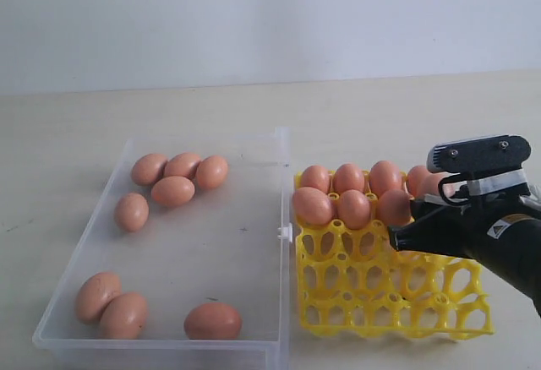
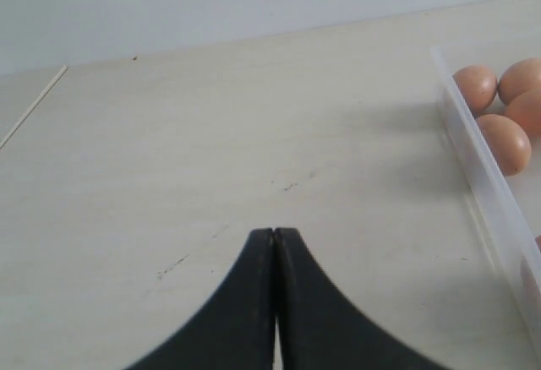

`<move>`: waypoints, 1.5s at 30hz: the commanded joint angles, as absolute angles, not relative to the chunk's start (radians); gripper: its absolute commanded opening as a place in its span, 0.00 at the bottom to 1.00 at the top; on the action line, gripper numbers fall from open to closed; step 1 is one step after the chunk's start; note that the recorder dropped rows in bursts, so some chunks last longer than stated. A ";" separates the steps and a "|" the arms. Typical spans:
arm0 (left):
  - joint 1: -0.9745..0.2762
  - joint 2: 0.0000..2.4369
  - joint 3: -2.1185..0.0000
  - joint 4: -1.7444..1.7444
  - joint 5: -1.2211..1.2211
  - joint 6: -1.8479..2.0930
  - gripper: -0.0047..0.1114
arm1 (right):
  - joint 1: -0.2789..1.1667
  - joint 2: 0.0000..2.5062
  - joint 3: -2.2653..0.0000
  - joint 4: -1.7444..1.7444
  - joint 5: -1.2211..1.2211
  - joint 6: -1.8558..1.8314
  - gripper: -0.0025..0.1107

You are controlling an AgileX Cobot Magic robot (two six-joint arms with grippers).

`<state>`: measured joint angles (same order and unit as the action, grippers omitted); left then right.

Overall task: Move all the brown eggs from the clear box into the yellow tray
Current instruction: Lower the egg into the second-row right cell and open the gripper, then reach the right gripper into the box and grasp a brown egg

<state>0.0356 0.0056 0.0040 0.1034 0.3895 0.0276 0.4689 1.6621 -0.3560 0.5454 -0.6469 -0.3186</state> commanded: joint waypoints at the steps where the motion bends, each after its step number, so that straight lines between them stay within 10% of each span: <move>1: 0.030 0.000 0.000 0.101 0.380 0.023 0.04 | 0.462 1.675 -0.361 0.532 -0.672 -0.311 0.13; 9: 0.030 0.000 0.000 0.101 0.380 0.023 0.04 | 0.462 1.678 -0.389 0.529 -0.643 -0.338 0.59; 18: 0.030 0.000 0.000 0.101 0.380 0.023 0.04 | 0.464 1.500 -0.429 0.514 -0.517 -0.392 0.58; 25: 0.030 0.000 0.000 0.101 0.380 0.023 0.04 | 0.529 1.384 -0.788 0.215 0.238 -0.230 0.38; 45: 0.030 0.000 0.000 0.101 0.380 0.023 0.04 | 0.919 1.998 -1.435 0.182 1.025 -0.330 0.56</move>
